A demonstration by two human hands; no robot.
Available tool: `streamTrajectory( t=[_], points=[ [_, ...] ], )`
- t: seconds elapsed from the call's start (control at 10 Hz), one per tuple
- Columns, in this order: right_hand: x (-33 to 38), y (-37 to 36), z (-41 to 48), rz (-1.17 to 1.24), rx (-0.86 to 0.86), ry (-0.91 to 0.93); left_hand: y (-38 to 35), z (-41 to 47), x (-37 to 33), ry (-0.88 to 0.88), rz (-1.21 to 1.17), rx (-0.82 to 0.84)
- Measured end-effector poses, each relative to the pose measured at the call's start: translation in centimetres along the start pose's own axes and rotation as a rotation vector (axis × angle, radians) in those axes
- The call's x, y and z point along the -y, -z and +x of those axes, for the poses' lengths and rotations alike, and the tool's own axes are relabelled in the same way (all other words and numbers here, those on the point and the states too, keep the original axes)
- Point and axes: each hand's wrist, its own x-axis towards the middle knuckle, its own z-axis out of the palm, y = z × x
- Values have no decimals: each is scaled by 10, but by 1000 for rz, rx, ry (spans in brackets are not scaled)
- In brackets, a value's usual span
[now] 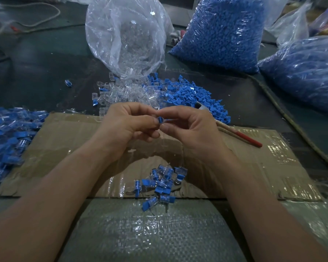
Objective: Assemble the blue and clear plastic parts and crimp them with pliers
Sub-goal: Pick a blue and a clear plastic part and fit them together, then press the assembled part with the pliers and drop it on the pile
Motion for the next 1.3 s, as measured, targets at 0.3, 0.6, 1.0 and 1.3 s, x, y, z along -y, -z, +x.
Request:
streamTrajectory(
  t=[0.3, 0.6, 1.0, 1.3],
  points=[
    [-2, 1, -1, -147, -76, 139, -2, -1, -3, 45, -21, 41],
    [-4, 1, -2, -172, -90, 160, 0, 1, -2, 55, -24, 56],
    [-3, 40, 0, -663, -260, -173, 3, 3, 0, 61, -54, 16],
    [-17, 86, -7, -796, -148, -629, 3, 4, 0, 61, -50, 6]
  ],
)
